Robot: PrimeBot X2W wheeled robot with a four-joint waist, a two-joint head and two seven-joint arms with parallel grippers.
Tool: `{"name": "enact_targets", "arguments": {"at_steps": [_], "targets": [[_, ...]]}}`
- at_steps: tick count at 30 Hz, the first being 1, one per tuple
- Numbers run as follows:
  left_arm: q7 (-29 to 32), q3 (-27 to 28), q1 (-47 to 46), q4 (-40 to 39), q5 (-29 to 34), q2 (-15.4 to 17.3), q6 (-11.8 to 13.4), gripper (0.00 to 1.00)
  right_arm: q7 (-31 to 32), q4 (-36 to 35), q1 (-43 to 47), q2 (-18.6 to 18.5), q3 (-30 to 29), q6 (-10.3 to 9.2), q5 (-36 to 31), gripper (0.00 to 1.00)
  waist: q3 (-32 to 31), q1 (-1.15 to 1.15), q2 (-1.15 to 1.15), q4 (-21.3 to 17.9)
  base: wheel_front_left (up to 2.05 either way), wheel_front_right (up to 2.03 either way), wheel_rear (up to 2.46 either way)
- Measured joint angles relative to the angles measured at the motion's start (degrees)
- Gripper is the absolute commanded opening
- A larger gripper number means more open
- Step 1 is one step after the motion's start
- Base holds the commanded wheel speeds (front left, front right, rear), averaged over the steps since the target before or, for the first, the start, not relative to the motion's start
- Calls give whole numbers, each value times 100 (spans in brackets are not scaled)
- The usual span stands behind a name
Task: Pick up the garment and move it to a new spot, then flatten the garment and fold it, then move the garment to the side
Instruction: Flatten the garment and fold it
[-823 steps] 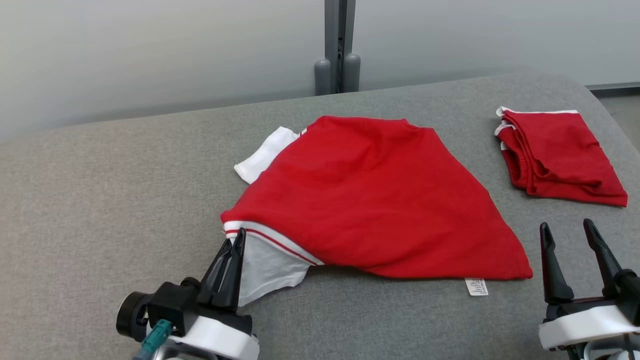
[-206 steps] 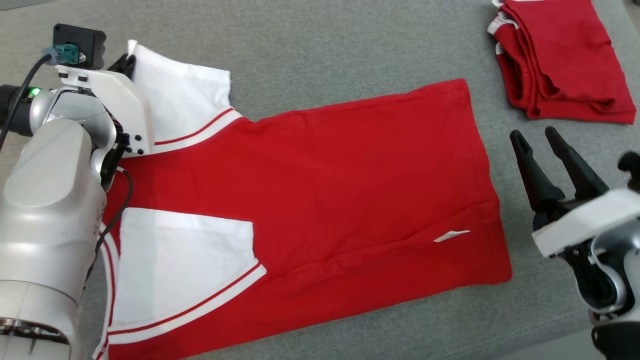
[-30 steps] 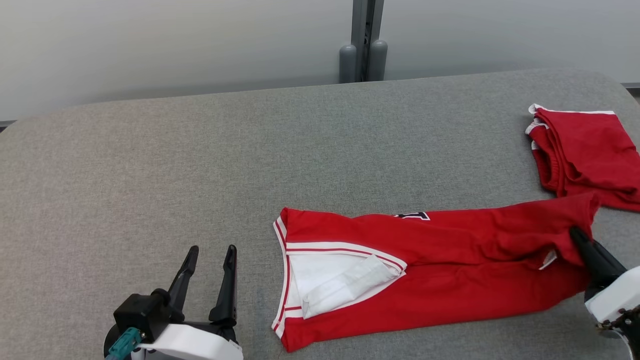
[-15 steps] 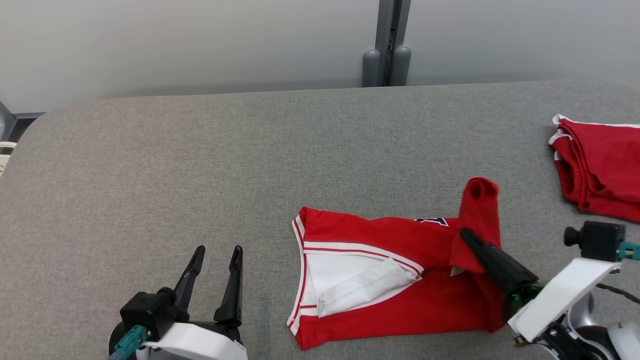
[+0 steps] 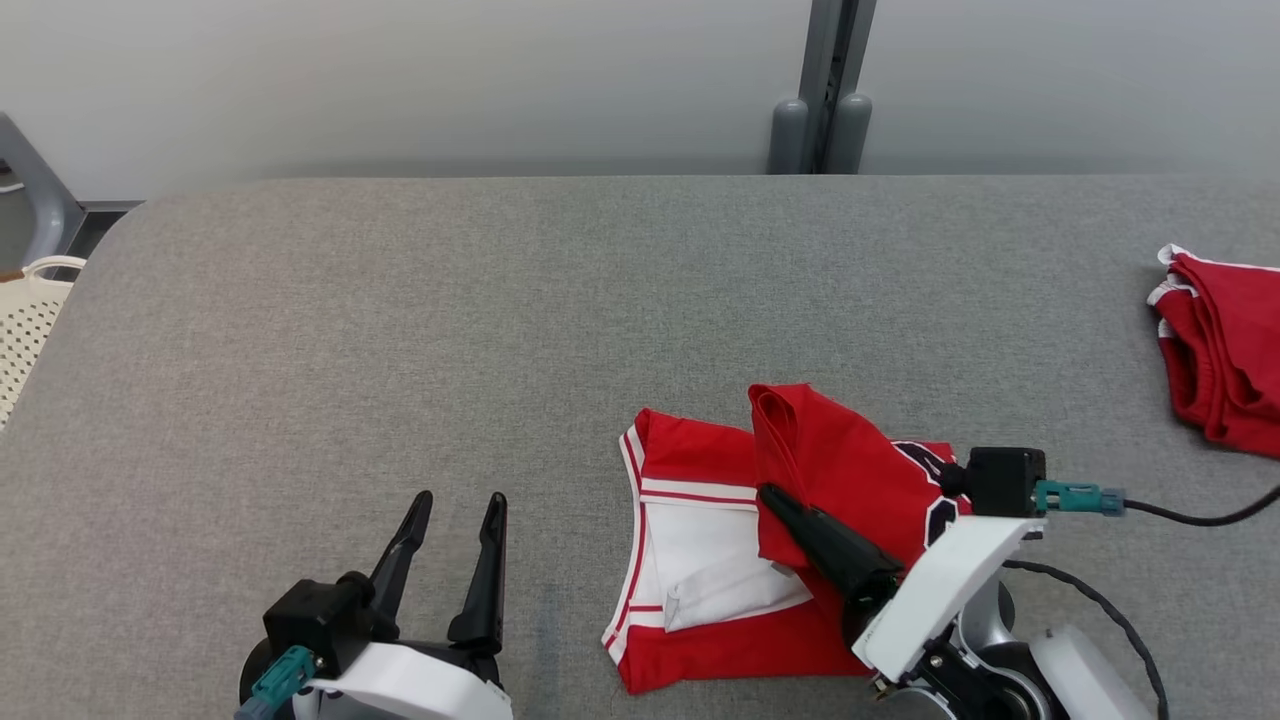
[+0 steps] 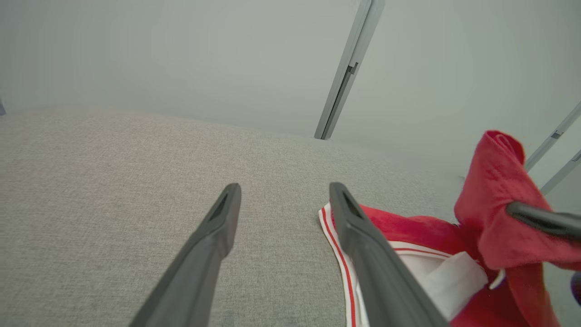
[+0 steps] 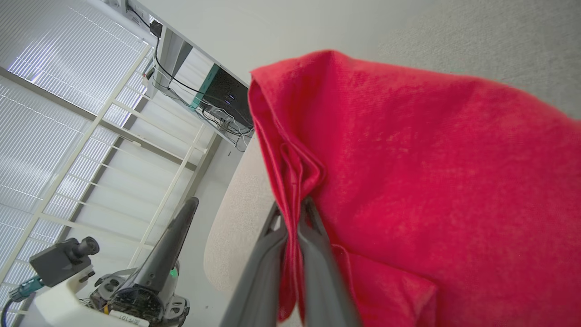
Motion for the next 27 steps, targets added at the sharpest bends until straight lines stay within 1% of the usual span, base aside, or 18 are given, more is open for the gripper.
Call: {"name": "enact_targets", "arguments": {"at_steps": [7,14,15,16,17,18,19,20,21,27], "targets": [[-25,-49,-55,75,0,-52,-34,100,-299,850,-407,196,353,-1,15,0,12,0,0,135,0,0,0],[-33,-75,-84,148,-1,-82,-58,100,-471,1456,-670,249,749,-2,108,0,11,0,0,265,0,0,0],[-34,-81,-84,156,0,-85,-60,100,-513,1548,-706,252,790,-2,108,8,8,0,0,280,0,0,0],[-34,-86,-84,162,0,-89,-76,100,-544,1634,-740,256,817,-1,122,22,6,0,0,295,0,0,0],[-35,-93,-84,169,0,-94,-77,100,-580,1720,-769,261,847,-1,155,42,4,0,0,308,0,0,0],[-45,-96,-85,178,0,-97,-79,100,-619,1791,-791,264,873,-1,175,48,2,0,0,319,0,0,0],[-51,-97,-85,185,0,-97,-83,100,-661,1864,-826,265,906,-1,202,80,0,0,0,328,0,0,0],[-51,-99,-85,188,0,-99,-85,100,-709,1922,-860,265,943,-2,225,80,-3,0,0,334,0,0,0],[-52,-99,-85,193,0,-99,-83,100,-749,1969,-892,266,991,-2,240,100,-4,0,0,338,0,0,0],[-59,-103,-87,204,9,-101,-83,100,-985,2057,-1050,277,1322,-2,394,100,4,0,0,319,0,0,0]]}}
